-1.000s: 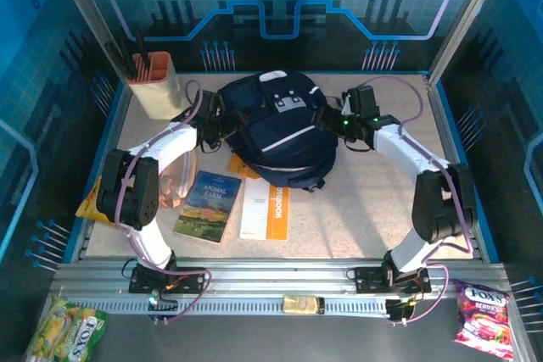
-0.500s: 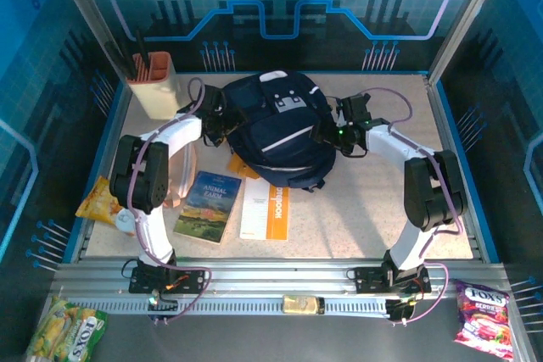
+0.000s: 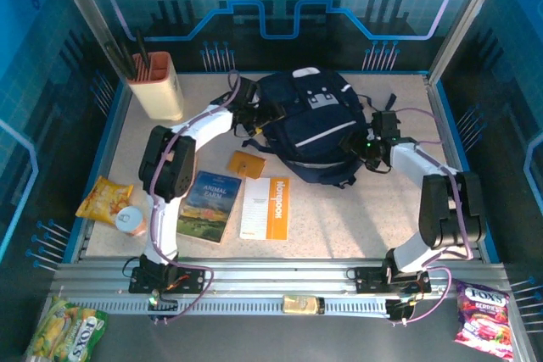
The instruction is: Pack books, pencil case, and school supplies into a backpack
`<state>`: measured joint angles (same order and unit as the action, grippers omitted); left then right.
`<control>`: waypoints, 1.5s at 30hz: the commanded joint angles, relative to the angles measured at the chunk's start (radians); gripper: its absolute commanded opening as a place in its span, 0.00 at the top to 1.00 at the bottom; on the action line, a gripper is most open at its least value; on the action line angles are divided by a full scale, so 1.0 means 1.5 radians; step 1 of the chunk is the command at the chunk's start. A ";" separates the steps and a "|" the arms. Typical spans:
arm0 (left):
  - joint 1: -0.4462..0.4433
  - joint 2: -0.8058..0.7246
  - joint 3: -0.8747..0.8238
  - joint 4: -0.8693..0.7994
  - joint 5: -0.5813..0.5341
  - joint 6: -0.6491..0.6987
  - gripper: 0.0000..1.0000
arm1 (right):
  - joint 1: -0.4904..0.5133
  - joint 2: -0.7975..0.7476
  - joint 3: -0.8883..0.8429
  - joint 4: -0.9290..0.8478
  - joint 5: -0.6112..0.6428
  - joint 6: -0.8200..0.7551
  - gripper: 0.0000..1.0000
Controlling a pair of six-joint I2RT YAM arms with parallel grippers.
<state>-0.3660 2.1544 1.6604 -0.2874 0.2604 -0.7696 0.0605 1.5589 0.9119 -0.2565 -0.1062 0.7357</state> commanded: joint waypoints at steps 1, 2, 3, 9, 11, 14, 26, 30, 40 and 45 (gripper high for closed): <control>-0.021 0.036 0.061 -0.024 0.058 0.017 0.18 | -0.004 -0.040 -0.007 -0.021 0.013 -0.010 0.26; -0.020 0.041 0.072 -0.032 0.054 0.022 0.17 | -0.005 -0.052 -0.005 -0.034 0.024 -0.016 0.26; -0.020 0.039 0.077 -0.041 0.045 0.028 0.17 | -0.004 -0.069 -0.004 -0.045 0.033 -0.022 0.26; -0.017 -0.054 0.026 -0.078 -0.024 0.089 0.09 | 0.051 -0.144 0.032 -0.151 0.098 -0.060 0.25; -0.013 -0.103 -0.015 -0.083 -0.051 0.103 0.08 | 0.098 -0.154 0.045 -0.181 0.126 -0.065 0.25; -0.002 -0.182 -0.096 -0.080 -0.075 0.107 0.05 | 0.186 -0.153 0.059 -0.208 0.152 -0.051 0.25; 0.046 -0.452 -0.411 -0.050 -0.090 0.086 0.01 | 0.461 0.006 0.091 -0.119 0.030 0.008 0.34; 0.075 -0.502 -0.457 -0.054 -0.090 0.093 0.01 | 0.487 0.072 0.105 -0.086 -0.016 0.026 0.44; 0.091 -0.542 -0.482 -0.077 -0.054 0.147 0.01 | 0.486 0.178 0.141 -0.128 -0.020 0.050 0.51; 0.084 -0.536 -0.487 -0.061 0.003 0.151 0.02 | 0.477 0.199 0.143 -0.167 0.035 0.055 0.49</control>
<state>-0.2348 1.3636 0.9401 -0.3725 0.1963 -0.5743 0.7845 1.8324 1.1076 -0.4309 -0.1112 0.8017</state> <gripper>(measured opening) 0.982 0.502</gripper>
